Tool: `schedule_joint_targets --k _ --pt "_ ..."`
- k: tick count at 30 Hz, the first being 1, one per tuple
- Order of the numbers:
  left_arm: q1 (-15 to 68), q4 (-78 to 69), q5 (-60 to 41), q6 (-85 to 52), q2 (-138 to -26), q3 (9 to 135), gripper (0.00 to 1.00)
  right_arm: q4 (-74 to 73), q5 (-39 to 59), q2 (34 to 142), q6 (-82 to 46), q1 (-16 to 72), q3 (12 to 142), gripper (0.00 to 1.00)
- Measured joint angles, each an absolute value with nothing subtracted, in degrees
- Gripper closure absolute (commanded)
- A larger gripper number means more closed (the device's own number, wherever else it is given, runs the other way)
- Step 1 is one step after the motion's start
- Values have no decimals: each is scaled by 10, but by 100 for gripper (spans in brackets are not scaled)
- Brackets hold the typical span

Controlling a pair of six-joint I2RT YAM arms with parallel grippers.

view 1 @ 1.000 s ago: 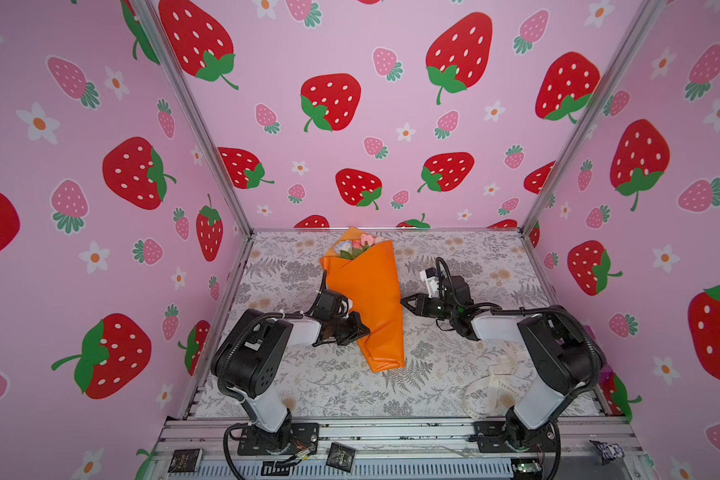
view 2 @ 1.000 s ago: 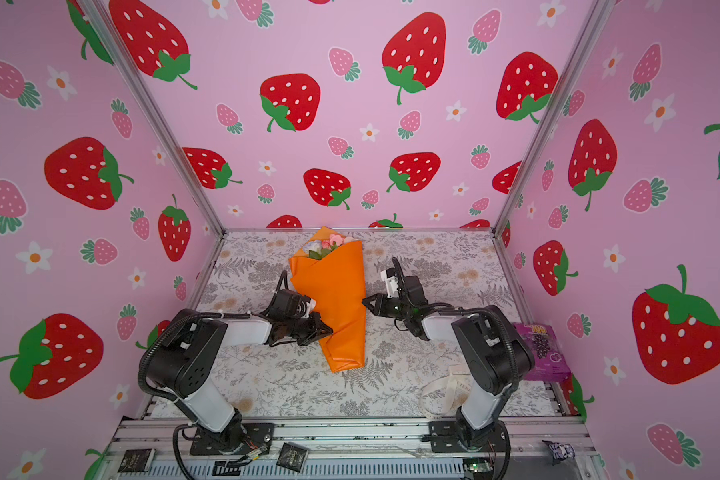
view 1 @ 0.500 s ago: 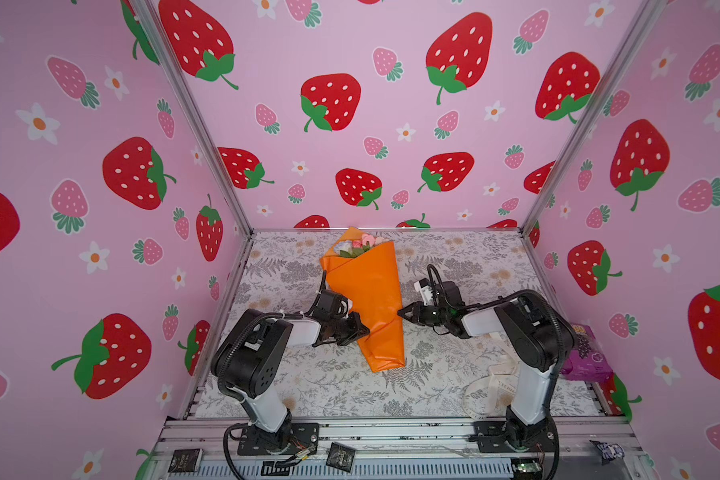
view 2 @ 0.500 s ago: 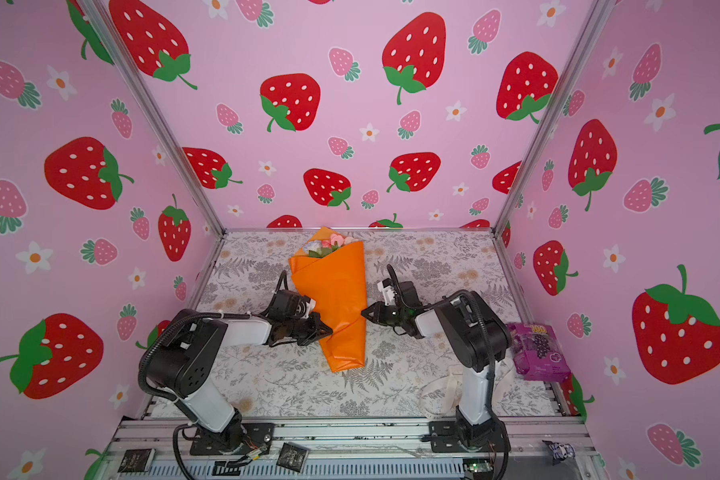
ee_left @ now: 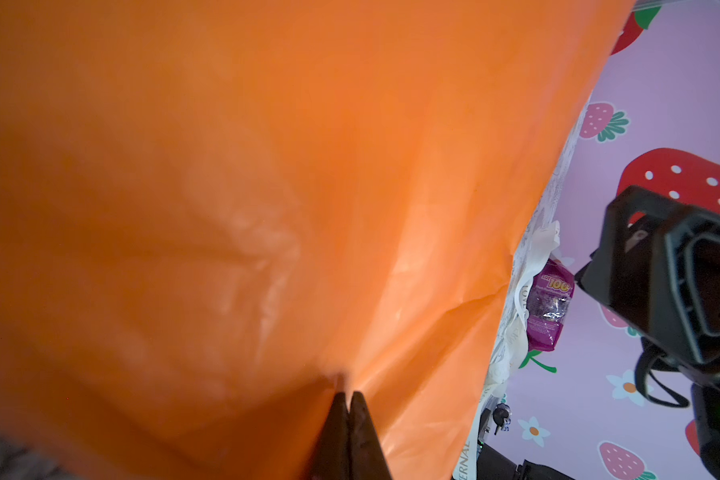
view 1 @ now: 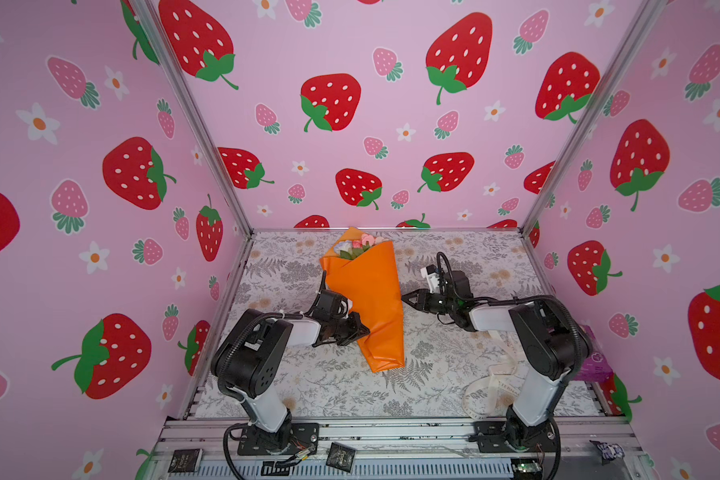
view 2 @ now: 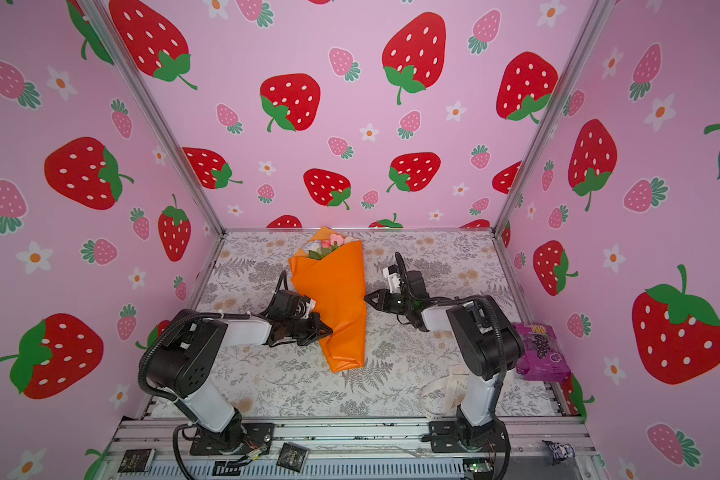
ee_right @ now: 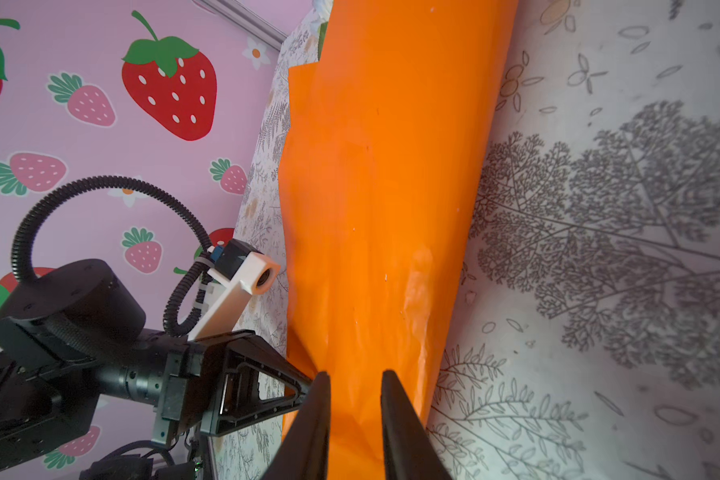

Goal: Tie the bouquet of fake flowers

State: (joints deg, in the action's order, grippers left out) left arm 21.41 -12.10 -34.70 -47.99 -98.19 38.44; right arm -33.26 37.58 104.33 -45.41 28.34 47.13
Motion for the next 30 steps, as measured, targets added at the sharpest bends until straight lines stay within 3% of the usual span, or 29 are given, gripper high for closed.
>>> schedule_joint_targets --k 9,11,19,25,30 --pt "214 -121 -347 -480 -982 384 93 -321 390 1093 -446 283 495 75" --pt "214 -121 -347 -480 -982 384 98 -319 391 1099 -446 282 491 76" --pt "214 -122 -347 -478 -983 384 99 -293 385 1052 -435 227 491 80" --pt "214 -129 -352 -478 -988 384 100 -294 397 1075 -436 201 571 81" --pt "214 -128 -352 -478 -988 384 100 -299 425 1176 -453 234 686 82"
